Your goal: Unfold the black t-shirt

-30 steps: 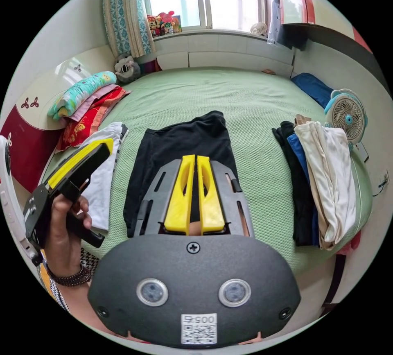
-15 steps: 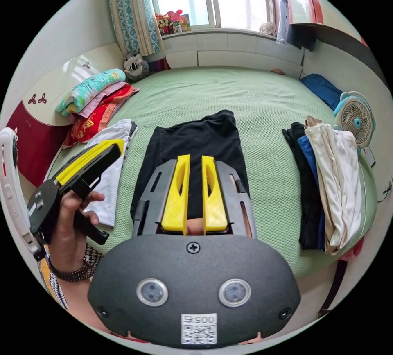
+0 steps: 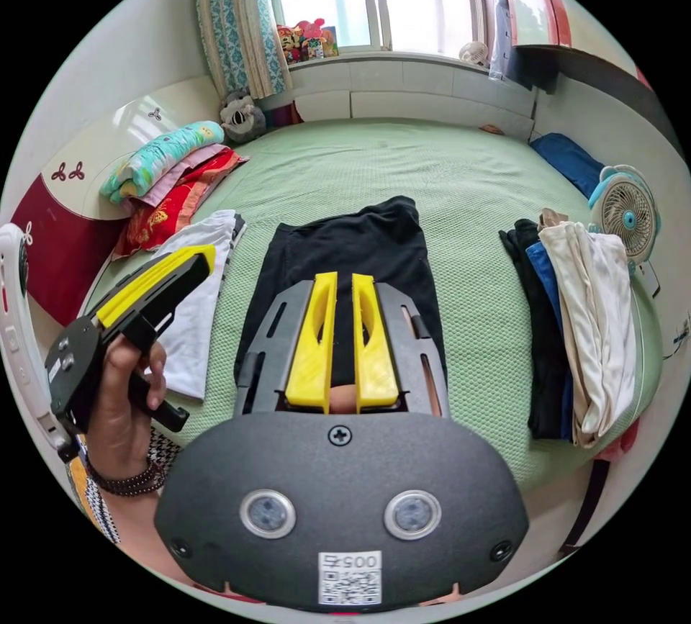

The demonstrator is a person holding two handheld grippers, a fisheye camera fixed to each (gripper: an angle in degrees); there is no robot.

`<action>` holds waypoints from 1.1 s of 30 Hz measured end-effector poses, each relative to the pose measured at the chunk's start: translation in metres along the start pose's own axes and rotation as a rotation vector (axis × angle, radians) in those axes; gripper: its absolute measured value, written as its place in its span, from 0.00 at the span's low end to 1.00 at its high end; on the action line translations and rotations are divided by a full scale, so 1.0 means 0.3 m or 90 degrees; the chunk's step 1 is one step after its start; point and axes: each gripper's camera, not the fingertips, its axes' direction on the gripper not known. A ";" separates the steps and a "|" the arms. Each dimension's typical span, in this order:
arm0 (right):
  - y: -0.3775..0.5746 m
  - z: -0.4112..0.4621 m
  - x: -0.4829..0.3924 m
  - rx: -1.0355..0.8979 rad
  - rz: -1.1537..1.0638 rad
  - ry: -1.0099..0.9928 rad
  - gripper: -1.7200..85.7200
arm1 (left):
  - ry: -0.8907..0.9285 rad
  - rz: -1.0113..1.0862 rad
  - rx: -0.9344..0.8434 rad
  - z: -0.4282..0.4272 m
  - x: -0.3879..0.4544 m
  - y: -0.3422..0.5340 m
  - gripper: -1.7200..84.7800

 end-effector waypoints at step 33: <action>0.009 -0.094 -0.043 0.035 -0.028 0.002 0.01 | 0.030 0.022 0.011 -0.055 -0.034 0.021 0.02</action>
